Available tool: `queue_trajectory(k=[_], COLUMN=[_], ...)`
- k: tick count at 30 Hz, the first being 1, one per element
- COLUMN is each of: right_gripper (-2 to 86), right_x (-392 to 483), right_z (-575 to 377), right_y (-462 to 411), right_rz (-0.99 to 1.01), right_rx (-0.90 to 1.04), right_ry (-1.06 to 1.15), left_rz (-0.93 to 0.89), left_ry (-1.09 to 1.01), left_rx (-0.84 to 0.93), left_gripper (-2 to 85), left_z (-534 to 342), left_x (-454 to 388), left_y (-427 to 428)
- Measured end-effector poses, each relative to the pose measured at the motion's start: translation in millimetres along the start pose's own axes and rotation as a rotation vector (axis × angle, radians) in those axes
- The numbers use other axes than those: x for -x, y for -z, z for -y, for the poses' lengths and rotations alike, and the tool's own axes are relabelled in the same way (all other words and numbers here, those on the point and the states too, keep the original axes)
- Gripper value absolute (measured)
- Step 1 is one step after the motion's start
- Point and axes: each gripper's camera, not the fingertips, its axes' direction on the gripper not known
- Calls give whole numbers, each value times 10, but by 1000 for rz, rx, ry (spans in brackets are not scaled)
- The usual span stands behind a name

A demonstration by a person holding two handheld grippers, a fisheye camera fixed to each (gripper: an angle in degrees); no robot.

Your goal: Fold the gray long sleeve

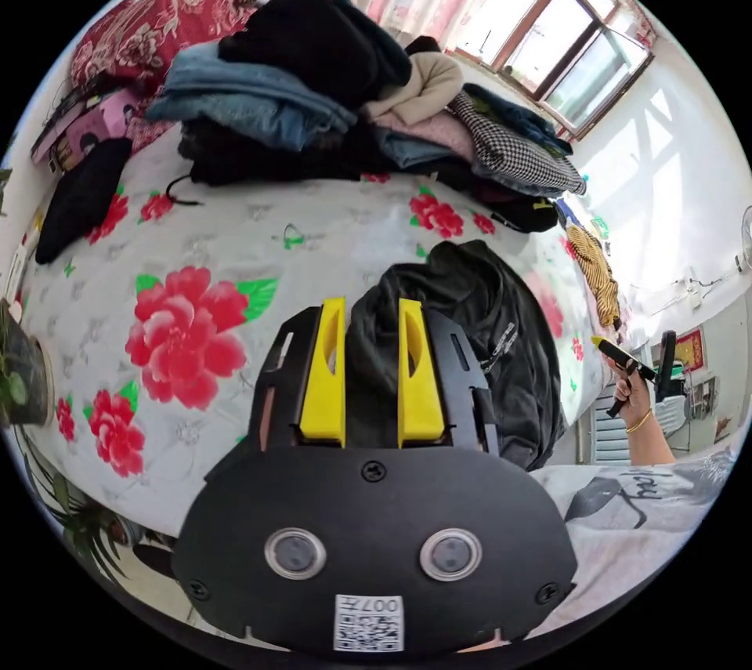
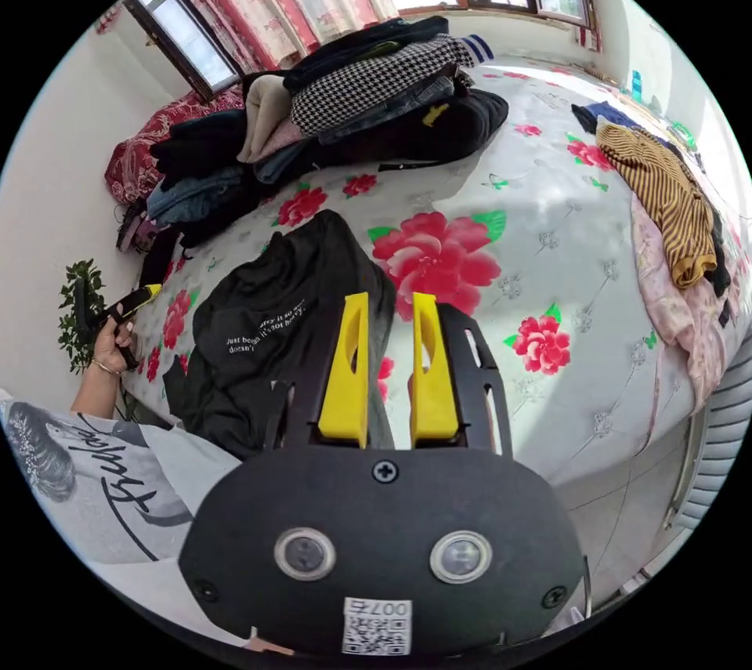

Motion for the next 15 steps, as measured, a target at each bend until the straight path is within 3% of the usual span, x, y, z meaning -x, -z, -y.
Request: queue_trajectory(k=[4,8,12,15], right_gripper=[63,67,35,10], right_x=[-86,54,350,407], right_z=[-321,-159,203,413], right_y=[-741,-1154,-1653,-1975], right_rz=[-14,1,0,-59], right_rx=[173,210,244,317], right_ry=[-43,-8,65,36], left_rz=[2,-81,-27,-40], left_ry=[99,58,18,19], left_rx=[114,156,334,319], left_gripper=[106,104,41,2], left_z=[-405,-260,-23,159], left_x=[311,192,78,111], left_y=[-233,-509,-1138,-1165])
